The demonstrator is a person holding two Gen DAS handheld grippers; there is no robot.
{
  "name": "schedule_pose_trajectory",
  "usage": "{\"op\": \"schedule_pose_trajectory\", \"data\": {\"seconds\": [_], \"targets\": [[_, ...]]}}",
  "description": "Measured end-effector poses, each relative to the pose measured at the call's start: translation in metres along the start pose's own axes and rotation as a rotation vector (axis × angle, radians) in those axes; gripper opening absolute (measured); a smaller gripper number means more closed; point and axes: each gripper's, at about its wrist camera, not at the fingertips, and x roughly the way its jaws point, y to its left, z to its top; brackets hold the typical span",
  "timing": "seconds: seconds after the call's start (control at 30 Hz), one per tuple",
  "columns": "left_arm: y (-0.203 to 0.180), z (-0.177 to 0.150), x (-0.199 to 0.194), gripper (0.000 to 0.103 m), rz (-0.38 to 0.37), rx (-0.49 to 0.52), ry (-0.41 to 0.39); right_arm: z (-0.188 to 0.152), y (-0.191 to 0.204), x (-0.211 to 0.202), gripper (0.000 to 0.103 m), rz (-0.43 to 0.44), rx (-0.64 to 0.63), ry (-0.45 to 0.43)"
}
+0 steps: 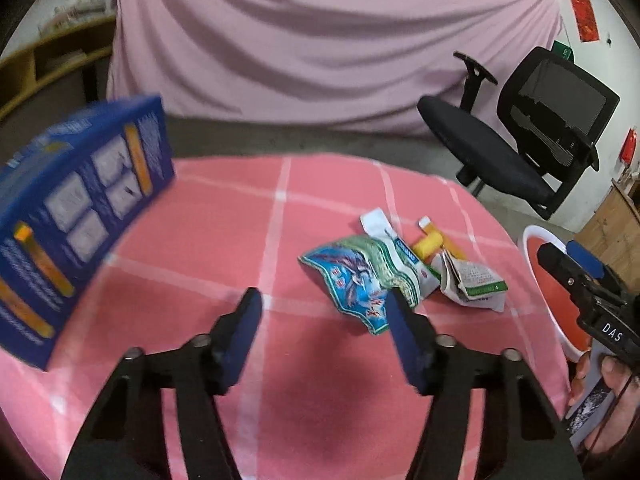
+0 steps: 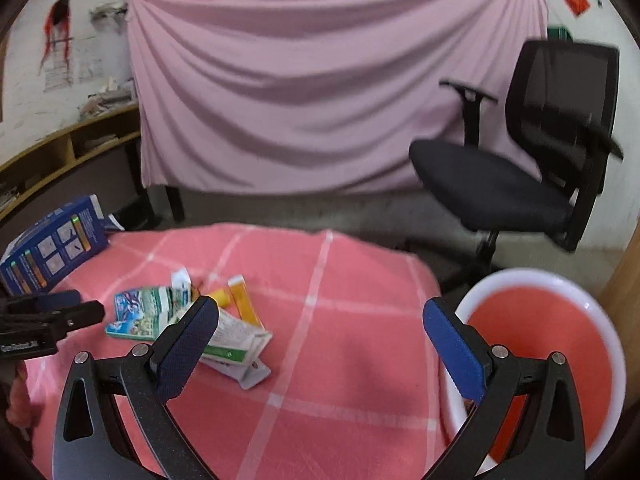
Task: Collect trash
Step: 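Move both open tools back toward the paper wrappers on the table, then grasp the blue-green snack packet with the left tool while the right tool grasps the white-green paper wrapper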
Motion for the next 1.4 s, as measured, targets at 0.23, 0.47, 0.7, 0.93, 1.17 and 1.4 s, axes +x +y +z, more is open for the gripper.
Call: {"op": "schedule_pose_trajectory", "data": {"seconds": [0.23,0.47,0.7,0.93,1.17,1.4], "targets": [[0.006,0.016,0.010,0.047,-0.065,-0.037,0.034,-0.001,0.004,0.008,0.103,0.019,-0.026,0.063],[0.004,0.023,0.019,0.018,-0.051,-0.037,0.054,-0.001,0.008,0.014,0.103,0.027,-0.054,0.099],[0.005,0.020,0.012,0.003,-0.073,-0.036,0.033,-0.002,0.012,0.024,0.102,0.101,-0.070,0.153],[0.003,0.006,-0.017,0.000,-0.002,-0.022,-0.070,-0.005,0.032,0.030,0.101,0.176,-0.116,0.197],[0.009,-0.016,-0.038,0.000,-0.011,-0.026,-0.081,-0.003,0.052,0.042,0.101,0.162,-0.157,0.233],[-0.003,-0.027,-0.050,0.000,0.005,0.040,-0.102,-0.005,0.045,0.054,0.069,0.147,-0.128,0.285]]}}
